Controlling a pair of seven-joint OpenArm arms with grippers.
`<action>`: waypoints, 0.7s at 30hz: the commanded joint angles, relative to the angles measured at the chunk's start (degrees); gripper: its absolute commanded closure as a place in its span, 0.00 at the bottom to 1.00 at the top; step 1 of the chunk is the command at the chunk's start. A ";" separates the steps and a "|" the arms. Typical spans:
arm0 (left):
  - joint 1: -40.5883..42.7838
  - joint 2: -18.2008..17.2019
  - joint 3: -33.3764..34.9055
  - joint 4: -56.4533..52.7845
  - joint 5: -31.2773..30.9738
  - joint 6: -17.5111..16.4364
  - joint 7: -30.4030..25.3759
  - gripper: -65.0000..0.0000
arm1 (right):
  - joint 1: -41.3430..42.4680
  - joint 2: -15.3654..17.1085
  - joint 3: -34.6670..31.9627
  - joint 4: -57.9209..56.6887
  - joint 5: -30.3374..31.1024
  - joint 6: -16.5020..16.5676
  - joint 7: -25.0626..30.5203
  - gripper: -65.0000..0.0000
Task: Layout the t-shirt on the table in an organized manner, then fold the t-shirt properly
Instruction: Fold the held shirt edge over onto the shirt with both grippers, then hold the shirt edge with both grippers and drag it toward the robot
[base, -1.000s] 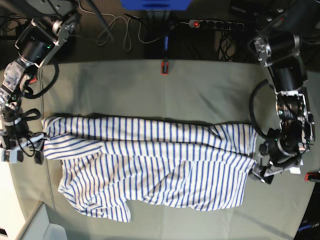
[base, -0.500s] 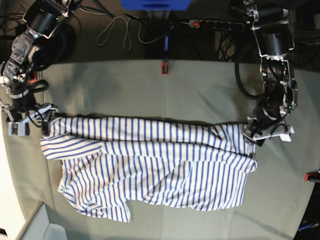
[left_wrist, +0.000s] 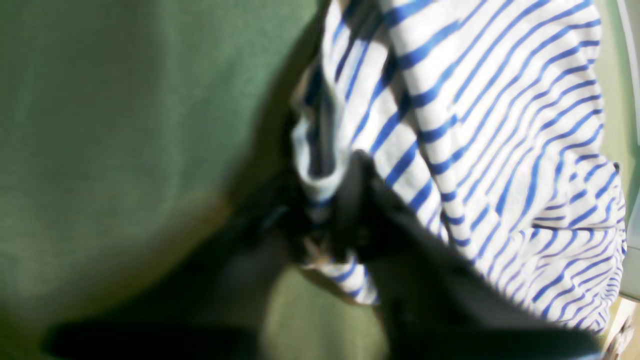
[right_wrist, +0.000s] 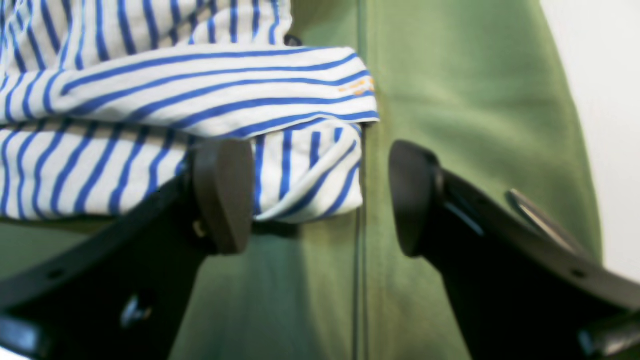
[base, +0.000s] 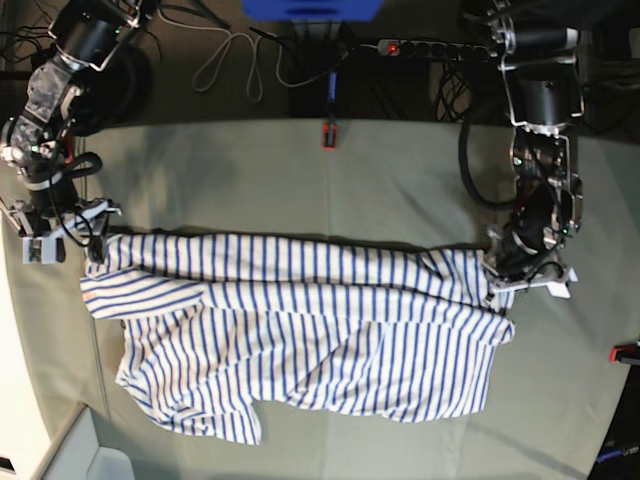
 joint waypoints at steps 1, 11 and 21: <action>-1.72 -1.32 -0.30 0.89 -0.17 -0.56 -1.47 1.00 | 1.07 0.87 0.12 -0.84 0.60 0.60 0.91 0.34; -0.05 -6.06 -0.30 4.50 -4.92 -0.47 -0.77 1.00 | 6.25 5.79 0.03 -12.54 0.60 0.60 0.99 0.34; 0.31 -9.14 -0.30 3.88 -8.79 -0.47 -0.77 1.00 | 5.90 5.35 -0.14 -15.26 0.69 0.60 0.99 0.35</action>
